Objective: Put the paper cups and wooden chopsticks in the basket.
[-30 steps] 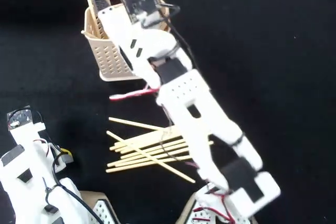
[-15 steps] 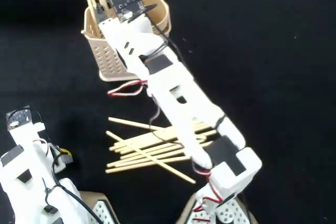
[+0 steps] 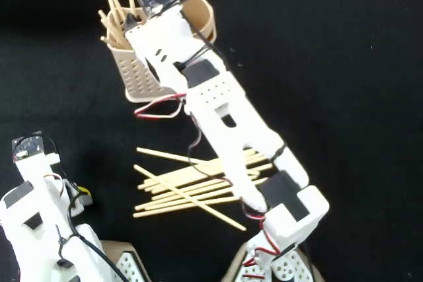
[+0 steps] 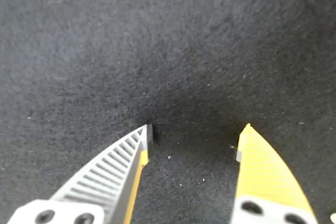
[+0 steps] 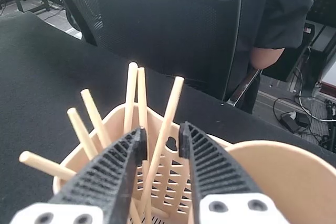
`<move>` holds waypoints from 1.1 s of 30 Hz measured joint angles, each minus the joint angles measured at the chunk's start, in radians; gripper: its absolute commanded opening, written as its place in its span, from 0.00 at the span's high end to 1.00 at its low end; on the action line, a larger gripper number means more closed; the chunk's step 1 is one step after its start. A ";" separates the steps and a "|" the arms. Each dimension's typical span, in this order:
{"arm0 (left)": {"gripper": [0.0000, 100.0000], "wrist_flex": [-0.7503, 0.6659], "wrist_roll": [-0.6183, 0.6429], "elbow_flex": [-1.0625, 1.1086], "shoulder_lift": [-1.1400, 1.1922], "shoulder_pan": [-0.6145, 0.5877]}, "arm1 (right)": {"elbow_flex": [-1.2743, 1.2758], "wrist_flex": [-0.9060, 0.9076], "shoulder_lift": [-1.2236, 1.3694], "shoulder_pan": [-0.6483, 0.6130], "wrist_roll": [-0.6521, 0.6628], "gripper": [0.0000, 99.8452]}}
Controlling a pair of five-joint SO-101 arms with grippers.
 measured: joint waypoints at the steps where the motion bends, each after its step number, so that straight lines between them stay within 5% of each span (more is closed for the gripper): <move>1: 0.72 0.000 0.000 0.000 0.000 0.000 | -0.008 0.008 0.002 0.000 0.000 0.89; 8: 0.72 0.000 0.000 0.000 0.000 0.000 | -0.020 0.207 -0.173 0.002 -0.003 0.89; 16: 0.72 0.000 0.000 0.000 0.000 0.003 | -0.020 0.736 -0.482 0.002 0.005 0.88; 21: 0.72 0.000 0.000 0.000 0.000 0.005 | 0.031 1.045 -0.491 0.002 0.173 0.88; 28: 0.72 -0.002 0.000 0.000 0.000 0.005 | 0.442 1.028 -0.489 -0.040 0.417 0.87; 33: 0.72 -0.002 0.000 0.000 0.000 0.005 | 0.736 0.895 -0.489 -0.184 0.480 0.75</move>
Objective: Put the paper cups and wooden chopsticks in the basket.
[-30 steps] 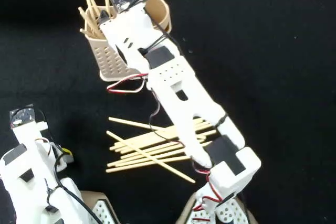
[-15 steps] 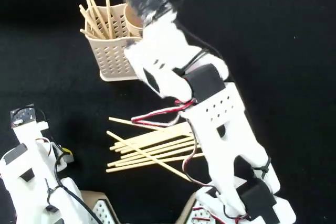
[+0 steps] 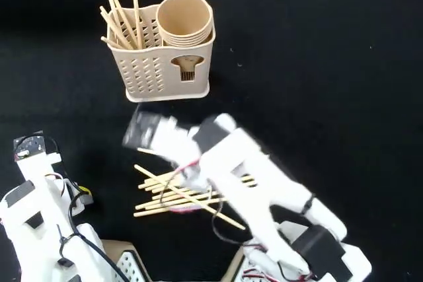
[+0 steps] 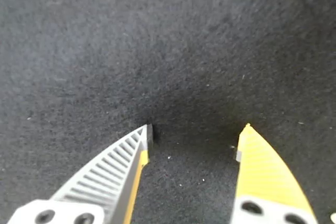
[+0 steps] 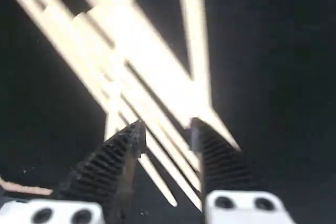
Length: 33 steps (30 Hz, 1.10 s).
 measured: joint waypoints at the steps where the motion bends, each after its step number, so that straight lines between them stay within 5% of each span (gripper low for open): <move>1: 0.72 0.000 0.000 0.000 0.000 0.000 | 0.046 -0.034 0.000 -0.023 0.003 0.75; 14: 0.72 0.000 0.000 0.000 0.000 0.000 | 0.339 -0.316 -0.015 -0.066 0.072 0.75; 23: 0.72 0.000 0.000 0.000 0.000 0.000 | 0.350 -0.341 -0.017 -0.063 0.118 0.81; 33: 0.72 0.000 0.000 0.000 0.000 0.000 | 0.247 -0.342 0.100 0.115 0.235 0.84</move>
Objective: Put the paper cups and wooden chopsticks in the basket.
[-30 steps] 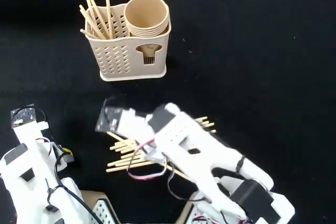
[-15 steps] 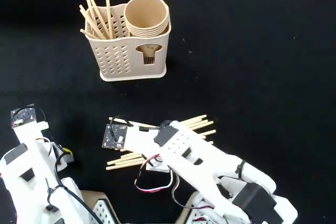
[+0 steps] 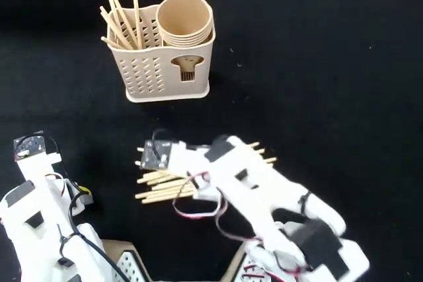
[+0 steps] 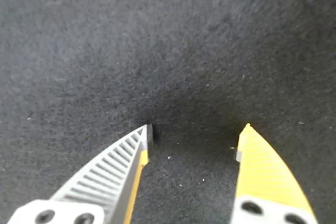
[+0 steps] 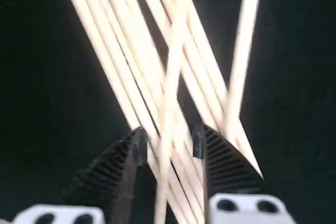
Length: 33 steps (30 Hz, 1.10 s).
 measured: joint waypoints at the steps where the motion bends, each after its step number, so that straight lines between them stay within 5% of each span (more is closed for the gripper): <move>1: 0.72 0.000 0.000 0.000 0.000 0.000 | -0.015 0.002 0.021 0.006 0.000 0.85; 11: 0.72 0.000 0.000 0.000 0.000 0.000 | -0.121 0.064 0.104 0.012 0.006 0.99; 33: 0.72 0.000 0.000 0.000 0.000 0.000 | -0.324 0.338 -0.017 0.006 0.008 0.99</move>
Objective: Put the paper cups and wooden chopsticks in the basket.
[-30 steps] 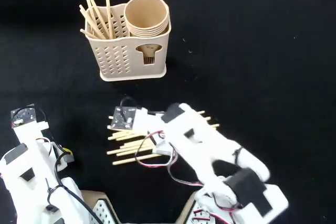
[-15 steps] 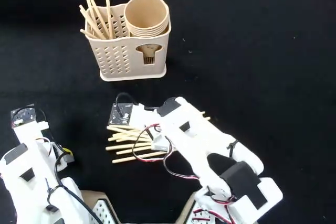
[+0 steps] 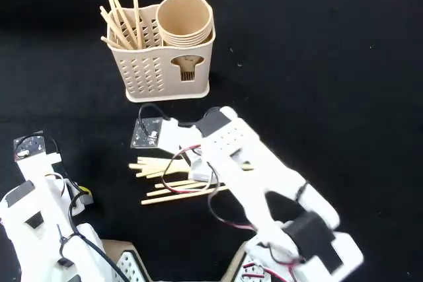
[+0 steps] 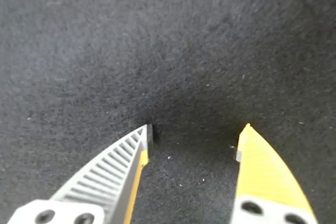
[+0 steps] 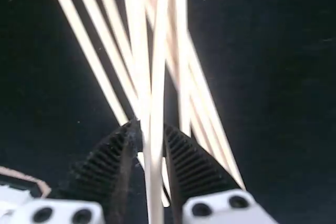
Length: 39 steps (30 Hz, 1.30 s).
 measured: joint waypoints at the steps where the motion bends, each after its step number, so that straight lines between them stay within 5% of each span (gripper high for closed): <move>1: 0.72 0.000 0.000 0.000 0.000 0.000 | -0.003 0.008 -0.031 0.000 0.000 0.99; 39: 0.72 0.000 0.000 0.000 0.000 0.000 | 0.035 -0.075 -0.321 -0.002 -0.249 0.99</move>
